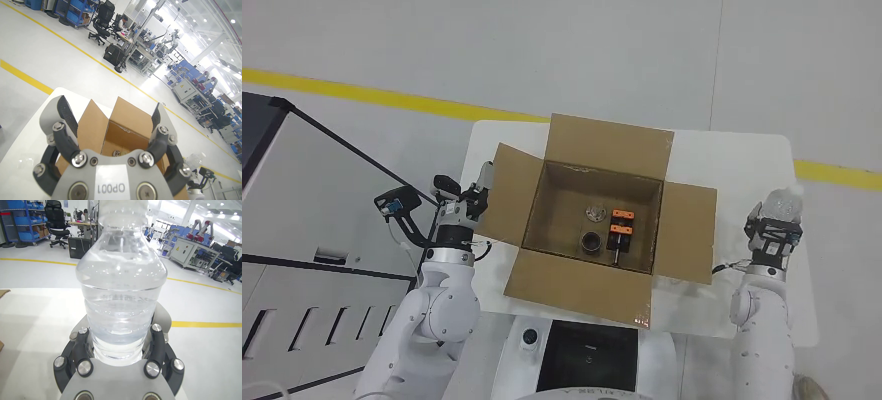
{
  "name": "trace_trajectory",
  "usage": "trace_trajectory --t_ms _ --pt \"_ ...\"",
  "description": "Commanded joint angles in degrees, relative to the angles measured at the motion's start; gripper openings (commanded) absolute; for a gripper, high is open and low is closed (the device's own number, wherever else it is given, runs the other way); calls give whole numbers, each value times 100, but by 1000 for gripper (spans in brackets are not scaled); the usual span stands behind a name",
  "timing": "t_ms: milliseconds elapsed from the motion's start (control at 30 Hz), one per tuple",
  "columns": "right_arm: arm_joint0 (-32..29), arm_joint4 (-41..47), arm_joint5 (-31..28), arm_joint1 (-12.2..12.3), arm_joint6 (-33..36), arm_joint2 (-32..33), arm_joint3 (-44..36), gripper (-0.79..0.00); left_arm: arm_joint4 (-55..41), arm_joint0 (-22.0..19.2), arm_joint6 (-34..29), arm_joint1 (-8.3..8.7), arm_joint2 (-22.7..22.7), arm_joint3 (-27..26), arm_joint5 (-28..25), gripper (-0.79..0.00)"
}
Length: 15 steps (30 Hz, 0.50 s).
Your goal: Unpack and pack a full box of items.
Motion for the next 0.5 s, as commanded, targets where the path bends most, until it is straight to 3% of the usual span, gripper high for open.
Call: trace_trajectory --t_ms 0,467 --pt "98 -52 -1 30 73 -28 207 -785 0 1 0 0 0 0 -1 0" --pt "690 -64 227 149 6 -365 1305 -785 0 1 0 0 0 0 -1 0"
